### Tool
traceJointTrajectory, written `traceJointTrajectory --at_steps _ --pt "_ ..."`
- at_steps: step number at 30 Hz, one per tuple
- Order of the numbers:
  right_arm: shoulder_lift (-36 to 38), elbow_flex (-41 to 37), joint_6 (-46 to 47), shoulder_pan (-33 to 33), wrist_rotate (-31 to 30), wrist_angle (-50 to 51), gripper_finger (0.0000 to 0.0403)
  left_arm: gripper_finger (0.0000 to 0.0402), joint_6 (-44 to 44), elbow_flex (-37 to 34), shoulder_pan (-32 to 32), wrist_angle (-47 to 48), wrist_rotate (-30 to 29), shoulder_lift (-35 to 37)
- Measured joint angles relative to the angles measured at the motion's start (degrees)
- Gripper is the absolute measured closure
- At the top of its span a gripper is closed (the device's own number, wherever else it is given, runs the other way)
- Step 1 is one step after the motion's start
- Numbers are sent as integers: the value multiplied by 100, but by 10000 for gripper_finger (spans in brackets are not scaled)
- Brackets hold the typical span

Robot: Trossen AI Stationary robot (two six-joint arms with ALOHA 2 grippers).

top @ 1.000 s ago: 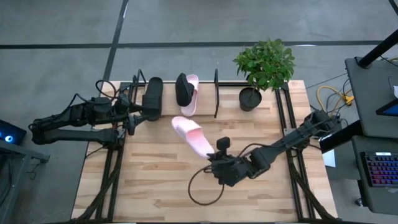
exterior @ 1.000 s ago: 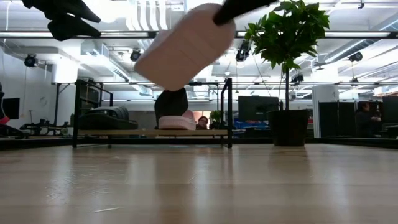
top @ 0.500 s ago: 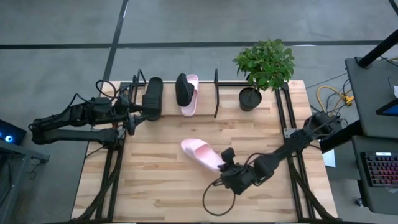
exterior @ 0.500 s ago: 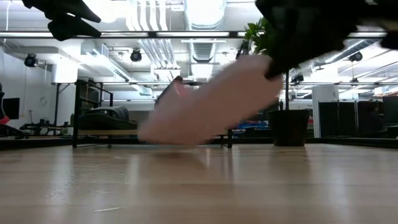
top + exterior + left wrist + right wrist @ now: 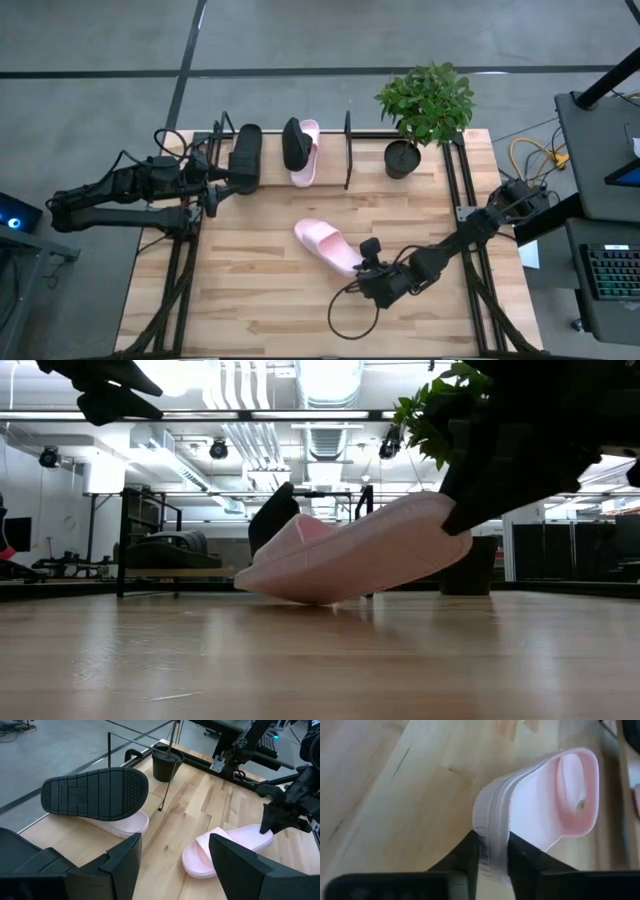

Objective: Pick and place slides into the shelf
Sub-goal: Put the pink slipper on the shelf, then adjust the black slipper on the shelf

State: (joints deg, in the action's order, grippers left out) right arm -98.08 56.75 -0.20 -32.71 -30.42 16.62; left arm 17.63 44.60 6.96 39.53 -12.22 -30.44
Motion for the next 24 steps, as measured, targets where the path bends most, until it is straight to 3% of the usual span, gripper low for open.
traceJointTrajectory --at_steps 6,15,18,24 --pt "0 -2 225 10 390 -95 260 185 -2 0 0 0 2 -8" --pt "13 295 580 27 401 -47 219 185 -419 0 0 -353 2 -218" --pt "26 546 593 40 -324 72 217 185 -819 0 0 -945 17 -581" --pt "147 885 1253 48 -2867 1281 223 185 -1620 1 2 -2128 -51 -1823"
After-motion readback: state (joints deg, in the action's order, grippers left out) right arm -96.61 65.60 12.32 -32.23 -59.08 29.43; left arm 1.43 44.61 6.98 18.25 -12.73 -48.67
